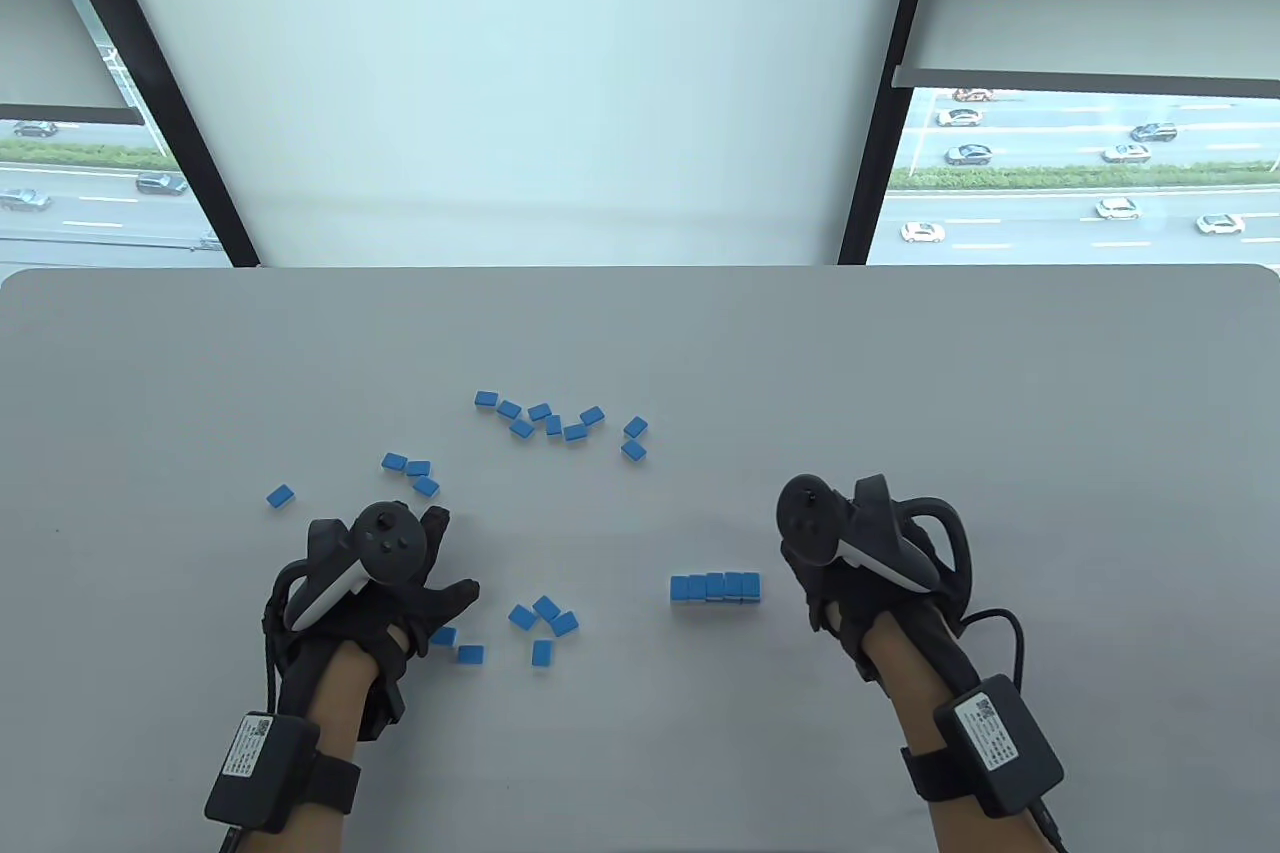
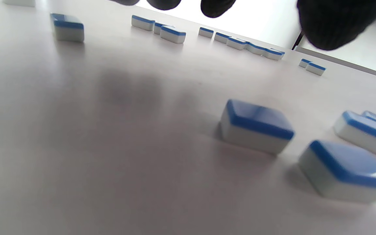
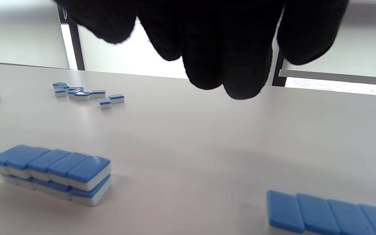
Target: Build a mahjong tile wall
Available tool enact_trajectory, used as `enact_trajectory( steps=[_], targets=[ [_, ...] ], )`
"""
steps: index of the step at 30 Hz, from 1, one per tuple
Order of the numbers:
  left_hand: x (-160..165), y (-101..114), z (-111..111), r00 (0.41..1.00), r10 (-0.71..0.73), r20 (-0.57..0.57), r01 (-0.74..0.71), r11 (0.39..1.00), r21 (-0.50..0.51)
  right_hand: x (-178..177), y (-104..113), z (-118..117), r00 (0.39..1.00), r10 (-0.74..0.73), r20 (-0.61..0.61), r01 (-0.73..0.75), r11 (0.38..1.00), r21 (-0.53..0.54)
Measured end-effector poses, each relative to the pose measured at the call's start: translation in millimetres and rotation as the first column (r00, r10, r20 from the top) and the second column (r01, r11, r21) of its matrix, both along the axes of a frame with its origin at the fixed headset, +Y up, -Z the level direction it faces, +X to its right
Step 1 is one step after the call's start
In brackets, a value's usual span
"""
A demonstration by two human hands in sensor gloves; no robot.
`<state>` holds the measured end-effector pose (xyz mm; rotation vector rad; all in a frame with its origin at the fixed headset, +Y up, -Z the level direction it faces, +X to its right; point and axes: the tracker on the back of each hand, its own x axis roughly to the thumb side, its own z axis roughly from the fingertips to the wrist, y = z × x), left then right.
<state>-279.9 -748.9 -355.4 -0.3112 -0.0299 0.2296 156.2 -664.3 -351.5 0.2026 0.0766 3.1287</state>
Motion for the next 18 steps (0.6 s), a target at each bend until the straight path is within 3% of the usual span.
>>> enact_trajectory(
  steps=[6, 15, 18],
  targets=[
    [3.4, 6.6, 1.1, 1.0, 0.024, 0.012, -0.025, 0.999, 0.041, 44.0, -3.7, 2.6, 0.994, -0.031, 0.105, 0.03, 0.999, 0.019],
    [4.2, 10.4, -1.7, 1.0, 0.025, 0.016, -0.026, 0.996, 0.091, 84.4, -51.3, 0.7, 0.973, -0.087, 0.214, 0.092, 0.996, -0.018],
    [3.9, 10.1, -3.7, 1.0, 0.016, 0.012, -0.017, 0.993, 0.115, 94.7, -57.0, 0.3, 0.964, -0.119, 0.238, 0.132, 0.99, -0.042]
  ],
)
